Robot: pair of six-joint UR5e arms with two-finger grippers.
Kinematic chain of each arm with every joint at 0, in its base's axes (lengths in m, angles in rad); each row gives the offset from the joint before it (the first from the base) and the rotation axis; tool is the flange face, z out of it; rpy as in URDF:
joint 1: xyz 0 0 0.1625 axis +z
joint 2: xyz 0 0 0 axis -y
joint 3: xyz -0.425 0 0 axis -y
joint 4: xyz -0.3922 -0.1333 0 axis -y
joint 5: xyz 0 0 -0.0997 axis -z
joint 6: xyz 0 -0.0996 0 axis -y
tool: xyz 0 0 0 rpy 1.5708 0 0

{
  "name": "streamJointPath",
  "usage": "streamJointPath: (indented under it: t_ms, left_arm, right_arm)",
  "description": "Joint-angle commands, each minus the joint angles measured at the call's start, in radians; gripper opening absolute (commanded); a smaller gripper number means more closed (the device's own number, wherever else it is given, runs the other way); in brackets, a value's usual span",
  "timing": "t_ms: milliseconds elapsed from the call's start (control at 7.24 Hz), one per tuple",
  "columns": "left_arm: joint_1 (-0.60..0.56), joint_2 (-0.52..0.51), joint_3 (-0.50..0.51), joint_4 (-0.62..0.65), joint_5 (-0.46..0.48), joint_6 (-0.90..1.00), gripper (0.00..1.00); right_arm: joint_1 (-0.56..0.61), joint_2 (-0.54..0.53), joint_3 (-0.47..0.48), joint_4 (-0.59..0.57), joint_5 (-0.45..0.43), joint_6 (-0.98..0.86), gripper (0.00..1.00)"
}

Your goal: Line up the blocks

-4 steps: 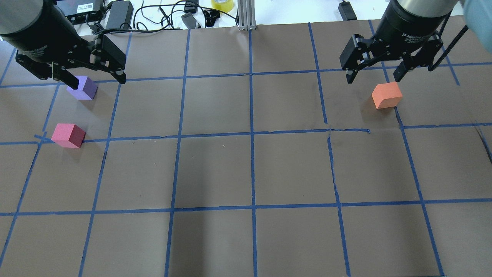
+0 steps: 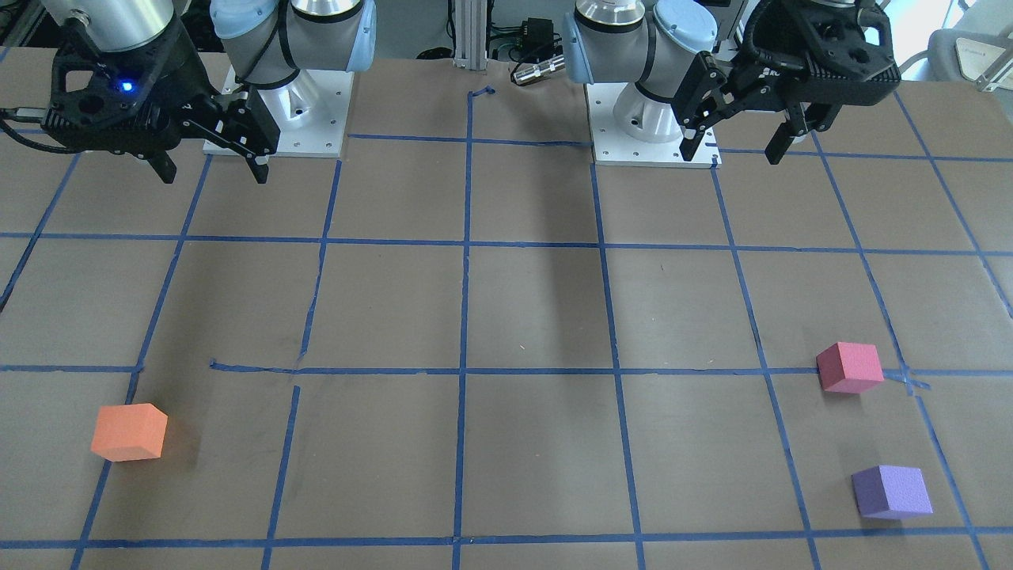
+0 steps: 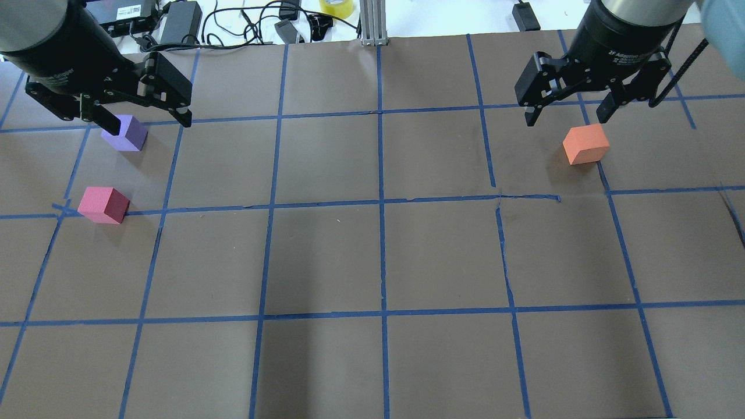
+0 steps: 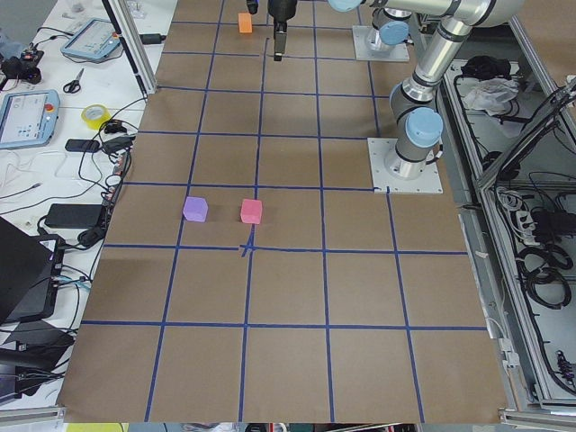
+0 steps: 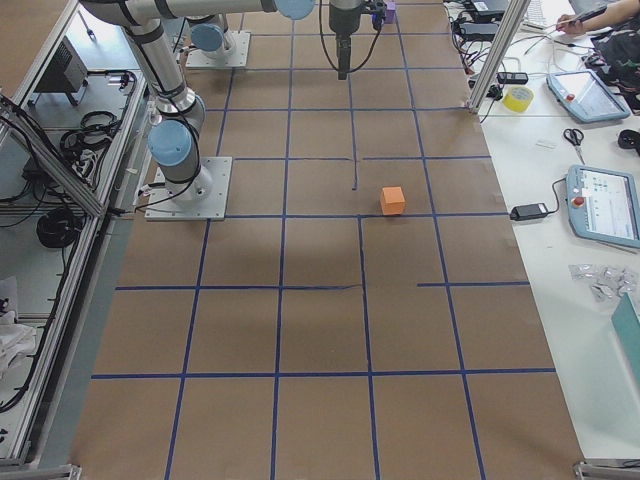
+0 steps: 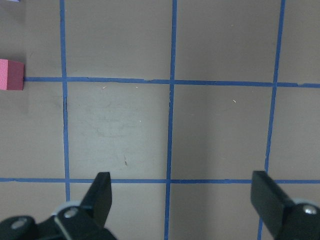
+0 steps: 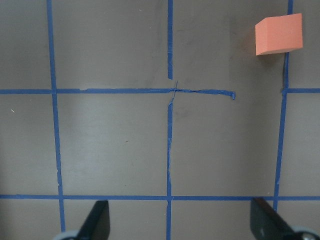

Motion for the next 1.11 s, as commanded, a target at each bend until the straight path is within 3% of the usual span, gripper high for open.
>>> streamJointPath:
  t_ms: [0,967]
  left_arm:
    - [-0.001,0.0,0.0,0.0,0.0,0.0,1.0]
    - [-0.019,-0.011,0.0,0.0,0.003,-0.007,1.0]
  right_arm:
    - [0.0,0.004,0.0,0.0,-0.004,0.0,1.0]
    - [0.0,0.008,0.0,0.0,-0.012,0.021,1.0]
